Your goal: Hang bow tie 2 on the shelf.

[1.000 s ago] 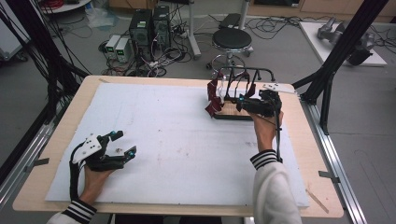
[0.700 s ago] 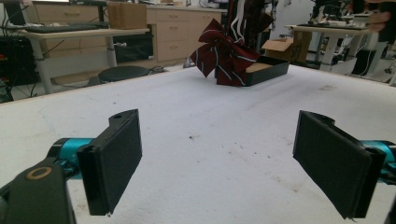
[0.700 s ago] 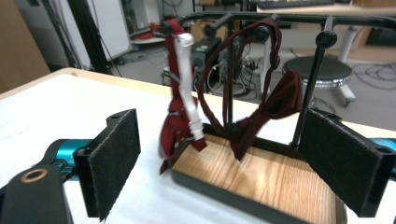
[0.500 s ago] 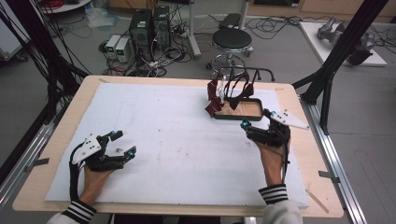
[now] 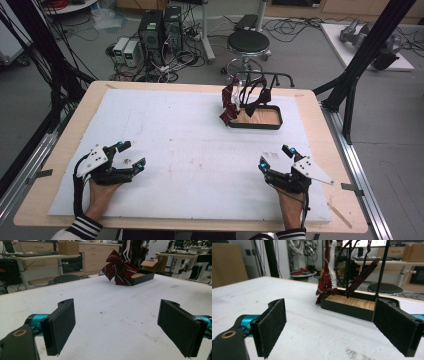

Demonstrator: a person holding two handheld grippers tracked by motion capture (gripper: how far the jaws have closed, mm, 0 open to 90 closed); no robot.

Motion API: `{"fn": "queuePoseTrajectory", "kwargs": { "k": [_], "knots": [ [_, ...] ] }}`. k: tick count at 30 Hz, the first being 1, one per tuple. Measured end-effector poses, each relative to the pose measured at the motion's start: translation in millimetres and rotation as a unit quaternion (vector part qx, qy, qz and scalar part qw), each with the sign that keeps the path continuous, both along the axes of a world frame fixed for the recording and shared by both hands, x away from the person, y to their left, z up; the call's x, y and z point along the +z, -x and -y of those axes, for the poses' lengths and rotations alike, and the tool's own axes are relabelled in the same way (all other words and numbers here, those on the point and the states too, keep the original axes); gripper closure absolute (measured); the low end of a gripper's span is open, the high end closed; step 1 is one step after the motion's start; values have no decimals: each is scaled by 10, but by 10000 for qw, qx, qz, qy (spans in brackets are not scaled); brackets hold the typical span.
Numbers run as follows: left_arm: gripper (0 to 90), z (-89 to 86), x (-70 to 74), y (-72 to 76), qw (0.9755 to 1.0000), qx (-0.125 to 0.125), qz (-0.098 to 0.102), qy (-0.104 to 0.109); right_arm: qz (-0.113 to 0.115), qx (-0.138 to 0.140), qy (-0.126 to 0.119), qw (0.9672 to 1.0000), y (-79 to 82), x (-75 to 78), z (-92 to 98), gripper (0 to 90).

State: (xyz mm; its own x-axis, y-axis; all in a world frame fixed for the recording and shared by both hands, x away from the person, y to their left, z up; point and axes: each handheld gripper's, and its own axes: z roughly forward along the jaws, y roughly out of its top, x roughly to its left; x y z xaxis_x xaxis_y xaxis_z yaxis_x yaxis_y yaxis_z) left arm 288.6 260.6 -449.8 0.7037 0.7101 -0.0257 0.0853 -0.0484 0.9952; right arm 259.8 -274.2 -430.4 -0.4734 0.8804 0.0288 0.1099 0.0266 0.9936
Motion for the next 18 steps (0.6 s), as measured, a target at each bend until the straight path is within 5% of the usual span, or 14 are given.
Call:
{"fn": "queuePoseTrajectory", "kwargs": {
  "k": [7, 18],
  "knots": [
    [151, -27, -15, 3, 9999, 87, 32, 104, -36, -82, 45, 10000, 54, -186, -7, 111],
    [152, -20, -19, 11, 9999, 126, 56, 79, 136, -115, 33, 9998, 74, -221, -5, 111]
  ]
}}
